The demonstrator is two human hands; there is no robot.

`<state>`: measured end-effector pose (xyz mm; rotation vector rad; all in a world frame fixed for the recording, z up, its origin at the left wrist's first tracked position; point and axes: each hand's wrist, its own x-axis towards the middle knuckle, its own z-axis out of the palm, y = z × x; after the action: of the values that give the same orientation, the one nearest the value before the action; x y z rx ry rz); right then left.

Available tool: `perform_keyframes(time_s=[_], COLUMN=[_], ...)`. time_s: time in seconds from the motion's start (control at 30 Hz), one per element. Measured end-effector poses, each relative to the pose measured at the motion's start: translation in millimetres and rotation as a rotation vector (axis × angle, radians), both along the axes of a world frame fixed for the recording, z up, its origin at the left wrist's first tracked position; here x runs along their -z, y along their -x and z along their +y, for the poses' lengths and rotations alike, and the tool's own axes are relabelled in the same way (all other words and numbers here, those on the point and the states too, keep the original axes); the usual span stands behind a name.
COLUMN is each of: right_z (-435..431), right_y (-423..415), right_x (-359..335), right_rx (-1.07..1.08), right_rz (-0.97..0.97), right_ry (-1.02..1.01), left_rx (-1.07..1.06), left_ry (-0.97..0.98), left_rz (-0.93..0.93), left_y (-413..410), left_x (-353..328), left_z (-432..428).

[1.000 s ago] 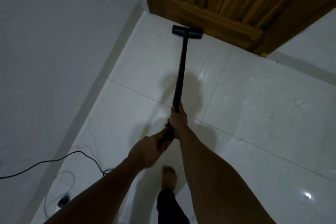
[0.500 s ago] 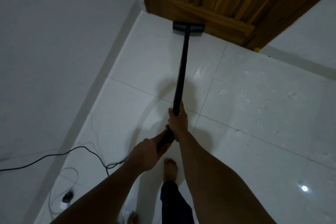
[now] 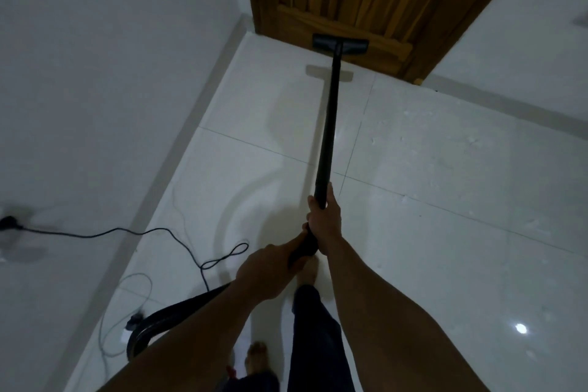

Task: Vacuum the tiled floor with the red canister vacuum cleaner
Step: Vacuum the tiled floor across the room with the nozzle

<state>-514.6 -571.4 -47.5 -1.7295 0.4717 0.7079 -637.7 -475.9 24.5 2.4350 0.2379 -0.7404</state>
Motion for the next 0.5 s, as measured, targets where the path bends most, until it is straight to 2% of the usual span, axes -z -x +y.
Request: perform_keyframes(time_s=[0.33, 0.5], right_z=[-63, -96], right_y=[208, 281], right_x=[-59, -68], right_rx=[0.119, 0.149], right_rz=[0.017, 0.024], right_ry=[-0.063, -0.051], left_rx=[0.107, 0.133], left_ry=[0.017, 0.062], left_rz=[-0.029, -0.031], left_y=[199, 269], left_x=[-40, -43], left_z=[-46, -76])
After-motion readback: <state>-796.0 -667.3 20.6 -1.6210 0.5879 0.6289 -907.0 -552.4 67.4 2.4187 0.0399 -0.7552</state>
